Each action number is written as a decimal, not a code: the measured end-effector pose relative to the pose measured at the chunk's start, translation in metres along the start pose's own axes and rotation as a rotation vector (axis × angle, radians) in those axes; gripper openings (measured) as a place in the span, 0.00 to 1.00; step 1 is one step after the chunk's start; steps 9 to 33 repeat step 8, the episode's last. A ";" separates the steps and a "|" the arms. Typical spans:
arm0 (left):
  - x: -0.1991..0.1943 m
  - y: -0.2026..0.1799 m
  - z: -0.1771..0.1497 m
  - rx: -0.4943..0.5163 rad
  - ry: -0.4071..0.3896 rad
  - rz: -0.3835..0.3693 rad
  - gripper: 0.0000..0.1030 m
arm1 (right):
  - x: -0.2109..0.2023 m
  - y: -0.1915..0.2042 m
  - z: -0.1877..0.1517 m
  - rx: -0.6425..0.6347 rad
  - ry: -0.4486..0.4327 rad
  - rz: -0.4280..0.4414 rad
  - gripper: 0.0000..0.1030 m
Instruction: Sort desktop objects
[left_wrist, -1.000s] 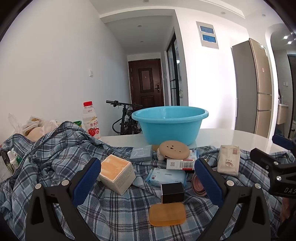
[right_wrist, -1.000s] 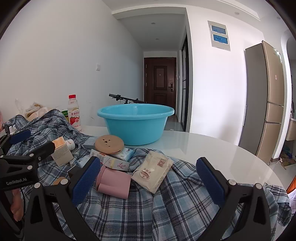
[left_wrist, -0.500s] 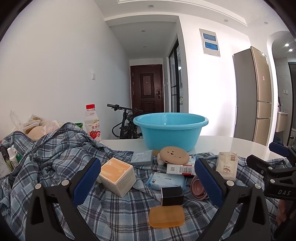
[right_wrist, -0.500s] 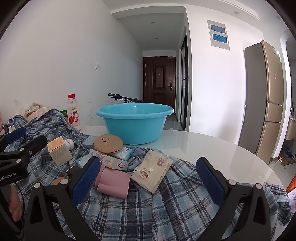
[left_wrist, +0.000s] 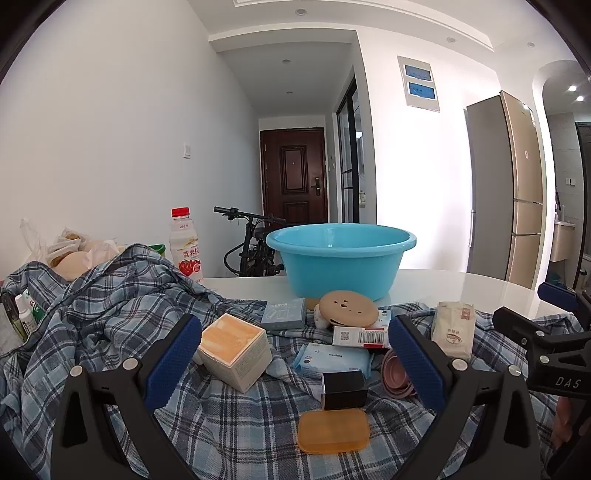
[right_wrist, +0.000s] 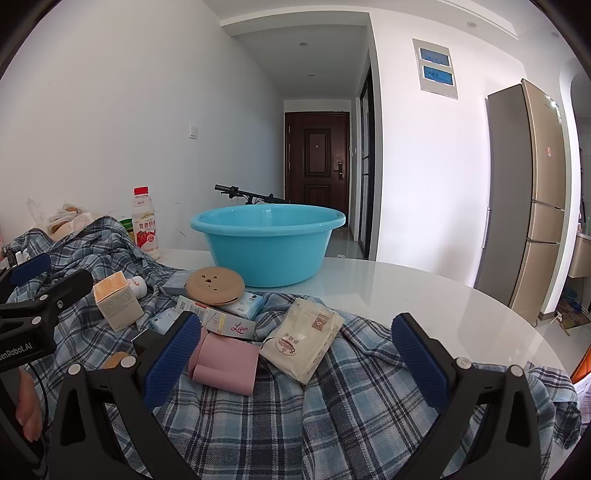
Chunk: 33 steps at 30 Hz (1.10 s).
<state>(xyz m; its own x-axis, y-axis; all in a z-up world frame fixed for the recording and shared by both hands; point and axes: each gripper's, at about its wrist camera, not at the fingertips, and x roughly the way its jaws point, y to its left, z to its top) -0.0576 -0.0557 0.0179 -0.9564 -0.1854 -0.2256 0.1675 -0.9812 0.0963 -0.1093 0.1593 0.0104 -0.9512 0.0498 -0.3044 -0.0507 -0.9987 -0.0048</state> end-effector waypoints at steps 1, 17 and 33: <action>0.000 0.000 0.000 -0.004 0.000 -0.002 1.00 | 0.000 0.000 0.000 0.000 0.000 0.000 1.00; 0.001 0.003 0.000 -0.016 -0.001 -0.005 1.00 | 0.000 0.000 -0.001 0.004 -0.001 -0.010 1.00; 0.001 0.003 0.000 -0.016 -0.001 -0.005 1.00 | 0.000 0.000 -0.001 0.004 -0.001 -0.010 1.00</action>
